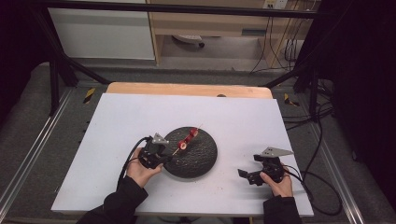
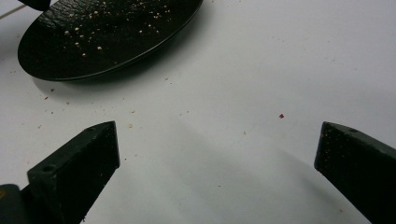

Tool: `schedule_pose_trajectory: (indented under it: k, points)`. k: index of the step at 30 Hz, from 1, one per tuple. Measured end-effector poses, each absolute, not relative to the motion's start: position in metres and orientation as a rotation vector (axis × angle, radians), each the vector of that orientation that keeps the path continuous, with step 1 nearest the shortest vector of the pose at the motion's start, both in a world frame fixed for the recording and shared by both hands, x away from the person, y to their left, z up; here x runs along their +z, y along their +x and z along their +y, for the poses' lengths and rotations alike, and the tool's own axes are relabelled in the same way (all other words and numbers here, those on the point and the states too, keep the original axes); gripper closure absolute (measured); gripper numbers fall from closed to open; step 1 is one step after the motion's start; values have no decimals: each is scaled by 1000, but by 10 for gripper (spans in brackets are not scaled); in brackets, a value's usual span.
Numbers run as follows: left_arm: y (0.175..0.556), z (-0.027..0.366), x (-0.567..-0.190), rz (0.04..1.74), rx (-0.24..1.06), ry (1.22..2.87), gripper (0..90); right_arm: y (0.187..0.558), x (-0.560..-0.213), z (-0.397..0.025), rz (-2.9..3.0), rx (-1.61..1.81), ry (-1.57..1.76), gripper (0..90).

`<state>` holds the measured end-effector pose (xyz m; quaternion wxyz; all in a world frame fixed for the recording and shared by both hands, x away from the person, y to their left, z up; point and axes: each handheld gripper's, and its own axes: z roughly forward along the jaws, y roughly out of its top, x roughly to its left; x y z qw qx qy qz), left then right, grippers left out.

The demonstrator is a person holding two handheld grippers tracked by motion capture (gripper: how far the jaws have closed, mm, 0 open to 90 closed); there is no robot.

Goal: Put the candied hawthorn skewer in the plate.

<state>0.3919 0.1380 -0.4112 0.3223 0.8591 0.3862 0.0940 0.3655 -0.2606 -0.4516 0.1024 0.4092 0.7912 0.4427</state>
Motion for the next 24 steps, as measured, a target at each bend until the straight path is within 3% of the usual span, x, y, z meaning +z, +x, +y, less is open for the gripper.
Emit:
schedule_pose_trajectory:
  k: [24]
  points:
    - [396,120,-421,1011,257,2355,867,365,-453,-261,2350,1316,1199,13]
